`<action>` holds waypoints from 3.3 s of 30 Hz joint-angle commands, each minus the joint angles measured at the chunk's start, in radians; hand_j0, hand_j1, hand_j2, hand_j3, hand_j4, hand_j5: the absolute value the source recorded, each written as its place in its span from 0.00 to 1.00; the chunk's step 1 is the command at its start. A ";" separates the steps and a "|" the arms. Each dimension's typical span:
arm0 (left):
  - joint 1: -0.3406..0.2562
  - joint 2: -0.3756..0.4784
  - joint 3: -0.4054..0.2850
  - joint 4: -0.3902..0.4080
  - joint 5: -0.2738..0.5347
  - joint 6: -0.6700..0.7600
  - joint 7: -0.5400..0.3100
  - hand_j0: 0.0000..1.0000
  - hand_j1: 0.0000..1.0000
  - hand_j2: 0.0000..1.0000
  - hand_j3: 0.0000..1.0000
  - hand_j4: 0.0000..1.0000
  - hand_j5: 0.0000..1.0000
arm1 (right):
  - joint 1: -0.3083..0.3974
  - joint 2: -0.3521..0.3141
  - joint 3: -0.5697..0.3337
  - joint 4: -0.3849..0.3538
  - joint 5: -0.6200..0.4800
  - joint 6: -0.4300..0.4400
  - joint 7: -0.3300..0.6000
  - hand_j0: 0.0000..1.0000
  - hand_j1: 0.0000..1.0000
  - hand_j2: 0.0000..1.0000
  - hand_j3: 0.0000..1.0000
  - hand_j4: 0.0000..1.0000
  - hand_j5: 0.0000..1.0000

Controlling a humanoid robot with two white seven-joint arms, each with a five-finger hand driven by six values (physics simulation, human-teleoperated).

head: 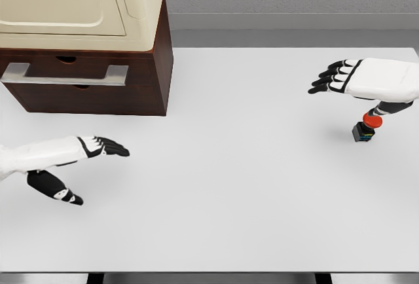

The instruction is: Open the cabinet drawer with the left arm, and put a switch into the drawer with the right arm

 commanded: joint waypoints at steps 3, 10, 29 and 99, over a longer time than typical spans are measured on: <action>-0.038 0.009 -0.049 -0.005 0.036 0.002 0.000 1.00 1.00 1.00 1.00 1.00 1.00 | 0.000 -0.003 -0.002 -0.014 -0.005 0.003 0.000 1.00 1.00 1.00 1.00 1.00 1.00; -0.172 0.073 -0.134 -0.005 0.354 0.002 -0.233 1.00 1.00 1.00 1.00 1.00 1.00 | 0.018 -0.115 -0.159 0.025 -0.003 0.003 0.000 1.00 1.00 1.00 1.00 1.00 1.00; -0.437 0.031 -0.079 0.216 0.306 0.353 -0.233 1.00 1.00 1.00 1.00 1.00 1.00 | 0.011 -0.098 0.112 0.089 0.049 0.003 0.000 1.00 1.00 1.00 1.00 1.00 1.00; -0.410 0.152 -0.201 0.125 0.182 0.180 -0.233 1.00 1.00 1.00 1.00 1.00 1.00 | -0.003 0.075 0.110 0.327 0.219 0.003 0.000 1.00 1.00 1.00 1.00 1.00 1.00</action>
